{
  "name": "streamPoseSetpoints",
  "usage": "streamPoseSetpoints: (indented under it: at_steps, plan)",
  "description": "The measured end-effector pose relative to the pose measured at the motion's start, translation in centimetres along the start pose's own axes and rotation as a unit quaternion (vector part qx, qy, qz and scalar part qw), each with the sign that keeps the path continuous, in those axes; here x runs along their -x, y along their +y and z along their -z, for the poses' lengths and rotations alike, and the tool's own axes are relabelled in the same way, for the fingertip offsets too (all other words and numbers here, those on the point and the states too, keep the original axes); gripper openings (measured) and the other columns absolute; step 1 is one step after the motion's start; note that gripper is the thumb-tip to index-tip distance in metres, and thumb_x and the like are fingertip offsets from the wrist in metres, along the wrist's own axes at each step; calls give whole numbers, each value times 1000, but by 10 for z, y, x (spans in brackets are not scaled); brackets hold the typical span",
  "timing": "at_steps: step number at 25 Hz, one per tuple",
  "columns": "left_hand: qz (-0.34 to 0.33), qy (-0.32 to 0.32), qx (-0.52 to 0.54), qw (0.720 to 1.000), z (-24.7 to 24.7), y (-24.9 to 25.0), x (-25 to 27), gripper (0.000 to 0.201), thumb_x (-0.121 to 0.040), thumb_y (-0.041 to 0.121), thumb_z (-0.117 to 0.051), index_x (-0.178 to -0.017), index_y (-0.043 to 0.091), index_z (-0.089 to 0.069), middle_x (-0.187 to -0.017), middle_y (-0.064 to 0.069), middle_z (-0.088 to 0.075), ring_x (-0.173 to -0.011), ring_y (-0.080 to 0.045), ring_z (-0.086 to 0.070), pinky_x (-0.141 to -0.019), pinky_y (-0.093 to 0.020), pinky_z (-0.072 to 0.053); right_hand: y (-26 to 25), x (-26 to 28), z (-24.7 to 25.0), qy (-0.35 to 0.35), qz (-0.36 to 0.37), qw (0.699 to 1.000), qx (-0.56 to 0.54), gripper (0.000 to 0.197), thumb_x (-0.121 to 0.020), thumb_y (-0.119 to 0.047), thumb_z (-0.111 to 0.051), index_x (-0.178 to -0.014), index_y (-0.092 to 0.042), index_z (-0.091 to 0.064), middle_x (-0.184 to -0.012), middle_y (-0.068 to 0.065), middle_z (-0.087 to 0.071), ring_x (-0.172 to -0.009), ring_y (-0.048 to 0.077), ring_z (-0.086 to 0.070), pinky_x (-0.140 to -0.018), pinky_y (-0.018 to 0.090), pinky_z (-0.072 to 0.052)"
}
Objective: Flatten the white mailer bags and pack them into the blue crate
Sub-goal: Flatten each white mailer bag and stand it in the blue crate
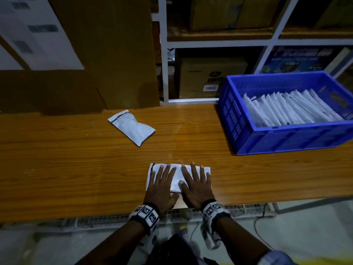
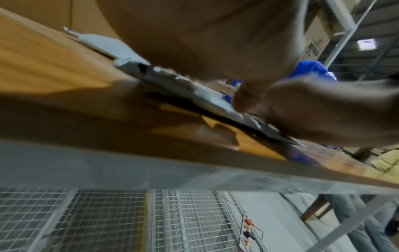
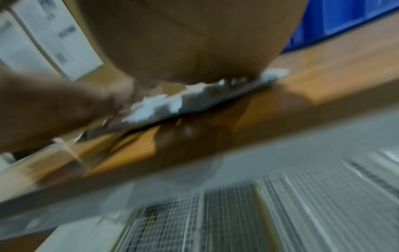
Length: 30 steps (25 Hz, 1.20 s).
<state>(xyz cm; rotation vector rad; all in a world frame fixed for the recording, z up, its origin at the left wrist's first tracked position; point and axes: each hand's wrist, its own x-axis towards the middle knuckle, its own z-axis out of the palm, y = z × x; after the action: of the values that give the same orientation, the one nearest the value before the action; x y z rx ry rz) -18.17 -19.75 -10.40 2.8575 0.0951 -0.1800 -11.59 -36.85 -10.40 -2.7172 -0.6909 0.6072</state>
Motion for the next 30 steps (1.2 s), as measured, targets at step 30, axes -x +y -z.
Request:
streamPoseSetpoints:
  at_steps: [30]
  plan:
    - [3, 62, -28, 998, -19, -3, -15, 60, -103, 50, -33, -159, 32, -20, -168, 0, -6, -155, -27, 1, -121, -57, -8, -6, -10, -16, 23, 2, 999, 26, 58, -96, -61, 4, -152, -47, 9, -160, -8, 23, -148, 20, 24, -117, 51, 17]
